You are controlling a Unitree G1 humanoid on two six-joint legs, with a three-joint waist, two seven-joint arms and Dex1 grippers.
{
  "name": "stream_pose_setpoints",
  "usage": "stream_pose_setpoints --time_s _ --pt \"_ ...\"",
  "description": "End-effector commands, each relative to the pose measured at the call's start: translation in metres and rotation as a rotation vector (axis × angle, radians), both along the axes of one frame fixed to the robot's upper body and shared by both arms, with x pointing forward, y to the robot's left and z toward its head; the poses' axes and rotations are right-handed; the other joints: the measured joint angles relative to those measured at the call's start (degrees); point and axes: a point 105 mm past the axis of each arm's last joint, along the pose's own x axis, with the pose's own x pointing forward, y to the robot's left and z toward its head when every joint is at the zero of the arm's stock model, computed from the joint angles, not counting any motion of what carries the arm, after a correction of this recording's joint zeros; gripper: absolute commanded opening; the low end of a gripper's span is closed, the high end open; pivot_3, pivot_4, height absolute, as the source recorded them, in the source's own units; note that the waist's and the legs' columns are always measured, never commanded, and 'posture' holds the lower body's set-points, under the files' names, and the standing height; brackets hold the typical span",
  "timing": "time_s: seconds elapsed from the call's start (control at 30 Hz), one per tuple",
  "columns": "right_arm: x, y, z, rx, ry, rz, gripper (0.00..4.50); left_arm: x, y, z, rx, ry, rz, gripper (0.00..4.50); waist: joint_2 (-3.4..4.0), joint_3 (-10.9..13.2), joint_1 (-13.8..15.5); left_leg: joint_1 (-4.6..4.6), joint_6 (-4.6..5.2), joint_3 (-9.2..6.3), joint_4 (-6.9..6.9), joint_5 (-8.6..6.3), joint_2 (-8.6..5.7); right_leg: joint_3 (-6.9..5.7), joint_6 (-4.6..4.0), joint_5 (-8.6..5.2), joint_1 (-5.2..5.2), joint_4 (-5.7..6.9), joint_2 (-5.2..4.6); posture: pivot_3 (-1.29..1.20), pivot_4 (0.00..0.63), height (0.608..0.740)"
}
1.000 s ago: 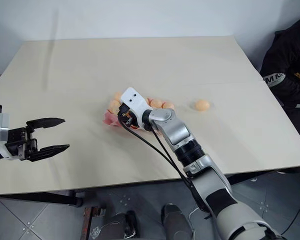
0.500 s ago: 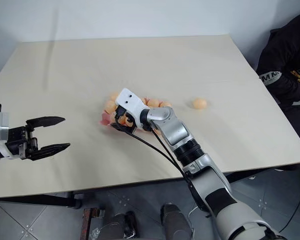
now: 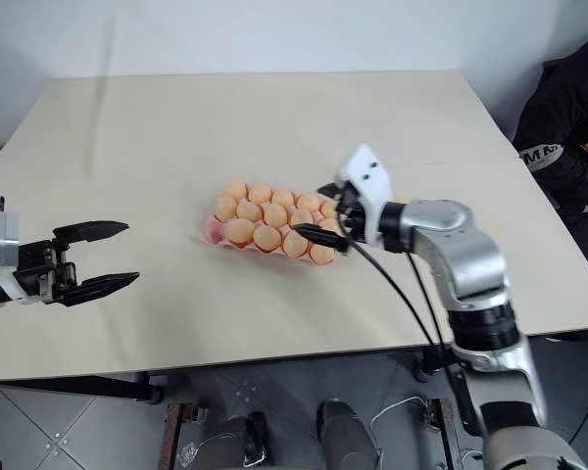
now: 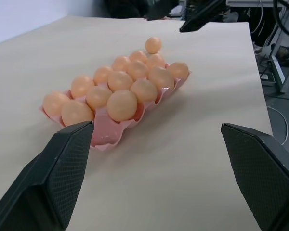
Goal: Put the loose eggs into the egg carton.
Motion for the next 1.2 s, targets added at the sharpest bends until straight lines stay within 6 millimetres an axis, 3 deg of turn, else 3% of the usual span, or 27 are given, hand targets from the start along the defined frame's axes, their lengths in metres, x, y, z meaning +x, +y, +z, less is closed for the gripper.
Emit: stream_pose_setpoints --time_s 0.03,0.2,0.43,0.67,0.87,1.03,1.2 --pt "-0.011 -0.009 0.022 0.045 -0.079 0.002 4.48 0.003 -0.005 0.005 0.001 -0.035 -0.024 4.5 0.0 0.0 -0.1 0.03 -0.01 0.01 -0.01 0.0 0.0 0.02 -0.01 -0.01 0.0 0.03 0.01 0.0 0.15 0.74" --pt "-0.028 -0.055 0.029 0.14 -0.1 -0.053 4.48 0.004 -0.004 0.005 0.003 -0.031 -0.035 4.5 0.0 0.0 0.7 0.0 0.02 0.01 -0.01 -0.01 0.02 0.01 -0.02 -0.02 0.02 -0.05 0.03 0.0 0.15 0.74" --pt "-0.058 -0.141 0.019 0.103 -0.023 -0.233 4.48 0.003 0.005 0.007 0.014 -0.019 -0.03 4.5 0.01 0.0 2.1 -0.08 0.12 0.03 0.08 -0.09 0.0 0.02 0.02 -0.02 0.06 -0.23 0.02 0.0 0.15 0.74" --pt "-0.075 -0.187 0.009 0.033 -0.008 -0.351 4.48 0.006 0.014 0.012 0.03 -0.021 -0.012 4.5 0.01 0.0 1.6 0.19 0.04 0.01 0.05 -0.1 0.01 0.05 0.01 0.02 0.25 -0.07 0.01 0.0 0.15 0.74" --pt "-0.068 -0.224 -0.012 -0.074 0.006 -0.476 4.48 0.008 0.016 0.013 0.038 -0.026 -0.01 4.5 0.01 0.0 1.8 0.18 0.15 0.04 0.08 -0.05 -0.02 0.05 0.02 0.03 0.25 -0.1 -0.02 0.0 0.15 0.74" --pt "-0.046 -0.243 -0.031 -0.114 0.025 -0.548 4.48 0.008 0.015 0.013 0.037 -0.028 -0.012 4.5 0.03 0.0 1.4 0.21 0.12 0.05 0.1 -0.03 -0.02 0.07 0.03 0.03 0.23 -0.05 -0.01 0.0 0.15 0.74" --pt "-0.032 -0.247 -0.033 -0.108 0.026 -0.553 4.48 0.002 0.017 0.012 0.041 -0.028 -0.002 4.5 0.1 0.1 1.4 0.2 0.11 0.05 0.08 -0.01 -0.03 0.08 0.02 0.03 0.2 -0.01 -0.02 0.0 0.15 0.74"
